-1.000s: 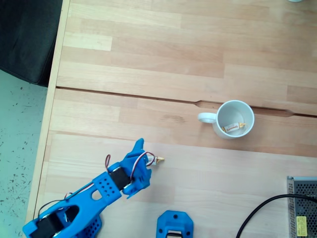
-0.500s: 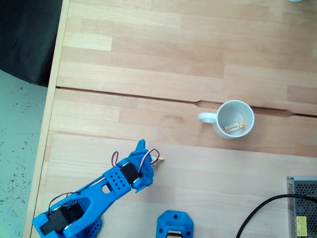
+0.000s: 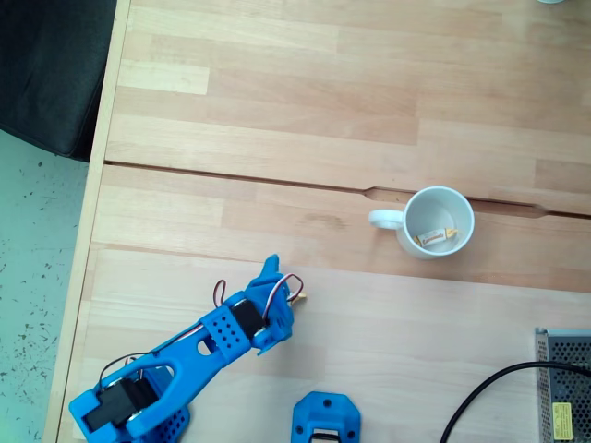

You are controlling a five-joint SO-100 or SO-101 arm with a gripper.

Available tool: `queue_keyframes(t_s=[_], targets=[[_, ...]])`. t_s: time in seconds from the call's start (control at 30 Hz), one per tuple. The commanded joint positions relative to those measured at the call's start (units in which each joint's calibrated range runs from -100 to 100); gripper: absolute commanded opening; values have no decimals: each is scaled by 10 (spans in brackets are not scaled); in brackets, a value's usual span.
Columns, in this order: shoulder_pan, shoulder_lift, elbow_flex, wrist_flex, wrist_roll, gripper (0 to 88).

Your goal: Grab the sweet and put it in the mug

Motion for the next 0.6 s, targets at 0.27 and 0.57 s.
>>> queue_keyframes(t_s=[0.27,0.57], targets=[[6,-4,0,-16,0,263],[2,-4,4,-16,5,0]])
